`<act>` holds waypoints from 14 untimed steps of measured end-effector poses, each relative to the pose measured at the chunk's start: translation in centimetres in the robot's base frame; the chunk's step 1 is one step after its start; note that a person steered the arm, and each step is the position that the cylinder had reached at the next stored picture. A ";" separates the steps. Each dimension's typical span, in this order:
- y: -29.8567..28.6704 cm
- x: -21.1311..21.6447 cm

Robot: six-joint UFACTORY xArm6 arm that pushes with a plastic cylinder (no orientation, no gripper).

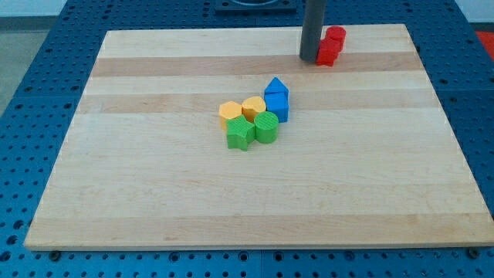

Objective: Push red blocks towards top right of the board

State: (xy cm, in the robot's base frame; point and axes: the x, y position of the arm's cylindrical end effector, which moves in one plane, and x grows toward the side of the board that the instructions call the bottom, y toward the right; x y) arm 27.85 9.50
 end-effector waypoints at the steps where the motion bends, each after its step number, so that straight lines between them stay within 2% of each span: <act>1: 1.3 0.1; 5: 7.4 -3.9; 6: 6.4 -3.9; 7: 3.0 -4.8; 8: 0.9 -7.5; 9: 1.3 -8.6; 12: 8.6 -8.7; 13: 9.0 -8.6; 14: 6.0 -7.4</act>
State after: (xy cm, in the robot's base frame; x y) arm 20.48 15.51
